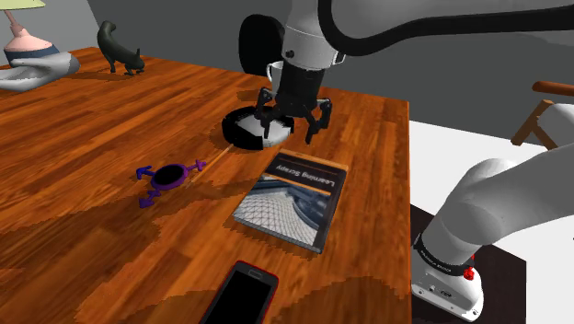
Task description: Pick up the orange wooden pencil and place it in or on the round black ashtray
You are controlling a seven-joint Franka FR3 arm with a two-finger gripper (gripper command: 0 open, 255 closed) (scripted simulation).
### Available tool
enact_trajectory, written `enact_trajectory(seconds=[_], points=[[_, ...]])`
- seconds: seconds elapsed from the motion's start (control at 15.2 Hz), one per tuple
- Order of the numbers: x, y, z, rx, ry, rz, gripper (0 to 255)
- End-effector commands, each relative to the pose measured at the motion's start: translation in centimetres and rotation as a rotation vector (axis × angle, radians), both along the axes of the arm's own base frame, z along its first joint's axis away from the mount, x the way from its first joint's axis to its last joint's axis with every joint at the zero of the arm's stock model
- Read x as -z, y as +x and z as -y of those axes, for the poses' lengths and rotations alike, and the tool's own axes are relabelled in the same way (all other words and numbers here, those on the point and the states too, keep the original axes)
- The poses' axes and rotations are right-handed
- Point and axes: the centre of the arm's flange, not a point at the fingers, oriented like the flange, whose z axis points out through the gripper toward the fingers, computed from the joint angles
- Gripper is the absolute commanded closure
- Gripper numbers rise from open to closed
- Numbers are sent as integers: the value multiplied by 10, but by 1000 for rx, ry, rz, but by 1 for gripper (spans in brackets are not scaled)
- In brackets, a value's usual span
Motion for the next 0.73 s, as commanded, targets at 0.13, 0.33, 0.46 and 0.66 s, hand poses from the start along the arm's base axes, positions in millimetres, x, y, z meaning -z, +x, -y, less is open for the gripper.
enact_trajectory(seconds=[0.13,0.33,0.46,0.66], points=[[13,35,-37,152,6,18,0],[20,64,-60,262,8,31,0],[24,86,-74,335,10,40,0],[30,119,-91,445,12,53,0]])
